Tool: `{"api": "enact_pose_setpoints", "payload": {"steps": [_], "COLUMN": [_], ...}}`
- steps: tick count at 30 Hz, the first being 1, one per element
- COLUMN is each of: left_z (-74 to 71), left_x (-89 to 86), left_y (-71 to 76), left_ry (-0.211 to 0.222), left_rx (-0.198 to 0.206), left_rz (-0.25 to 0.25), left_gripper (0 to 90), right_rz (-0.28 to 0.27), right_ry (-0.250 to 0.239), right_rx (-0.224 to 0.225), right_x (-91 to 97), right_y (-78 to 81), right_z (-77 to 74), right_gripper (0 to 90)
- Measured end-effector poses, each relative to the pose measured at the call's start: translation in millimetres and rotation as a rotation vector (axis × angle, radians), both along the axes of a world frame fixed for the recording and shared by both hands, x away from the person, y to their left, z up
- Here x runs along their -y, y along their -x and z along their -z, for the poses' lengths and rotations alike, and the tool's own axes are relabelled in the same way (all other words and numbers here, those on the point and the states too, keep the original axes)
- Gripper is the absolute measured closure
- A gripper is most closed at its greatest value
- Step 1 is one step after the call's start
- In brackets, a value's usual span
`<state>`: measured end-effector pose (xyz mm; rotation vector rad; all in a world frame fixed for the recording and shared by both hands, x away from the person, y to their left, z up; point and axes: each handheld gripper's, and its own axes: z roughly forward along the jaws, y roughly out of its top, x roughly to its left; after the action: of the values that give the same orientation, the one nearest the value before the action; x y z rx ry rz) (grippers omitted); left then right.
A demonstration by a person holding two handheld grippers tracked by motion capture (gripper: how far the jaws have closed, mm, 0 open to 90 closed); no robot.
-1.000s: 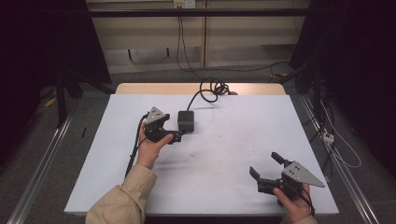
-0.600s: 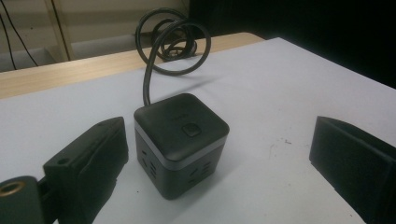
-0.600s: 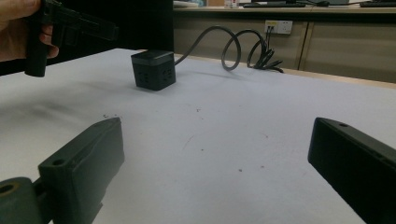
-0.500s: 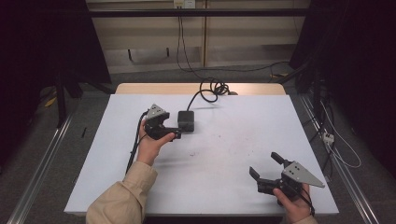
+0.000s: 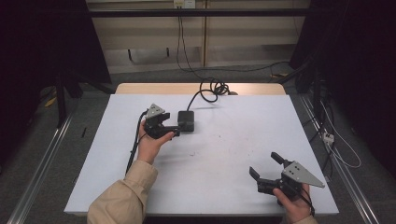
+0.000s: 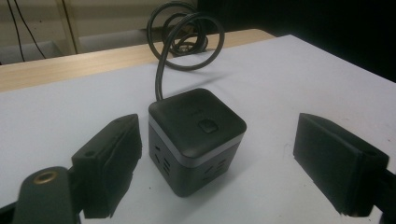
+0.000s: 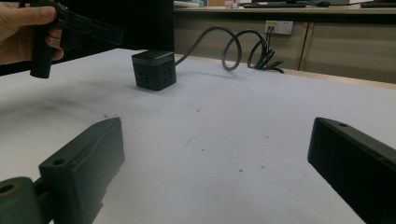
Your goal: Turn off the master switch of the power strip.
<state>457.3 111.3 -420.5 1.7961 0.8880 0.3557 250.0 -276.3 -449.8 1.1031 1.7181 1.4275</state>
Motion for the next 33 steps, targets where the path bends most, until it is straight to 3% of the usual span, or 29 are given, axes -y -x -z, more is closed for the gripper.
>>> {"api": "enact_pose_setpoints", "payload": {"steps": [10,14,19,27,33], "left_z": [-0.2,-3.2,-6.0,-6.1,-6.6], "left_x": [-1.0,0.5,2.1,2.3,4.4], "left_y": [-2.3,-3.0,-4.4,-5.7,-6.8], "left_ry": [-0.013,-0.002,-0.032,-0.052,-0.073], "left_rx": [0.004,0.014,0.029,0.047,0.045], "left_rz": [-0.007,-0.001,0.005,-0.012,0.021], "left_gripper": [23.0,30.4,44.2,56.9,61.0], "right_rz": [0.000,0.000,-0.001,-0.004,-0.004], "right_ry": [-0.004,-0.005,-0.004,-0.002,-0.003], "right_rx": [-0.001,-0.001,-0.001,0.001,0.000], "right_x": [-0.5,-0.5,-0.6,-0.4,-0.6], "right_y": [0.1,0.2,0.2,0.2,0.2], "right_z": [-0.2,-0.2,-0.2,-0.3,-0.3], "right_gripper": [3.4,3.4,3.4,3.4,3.5]}}
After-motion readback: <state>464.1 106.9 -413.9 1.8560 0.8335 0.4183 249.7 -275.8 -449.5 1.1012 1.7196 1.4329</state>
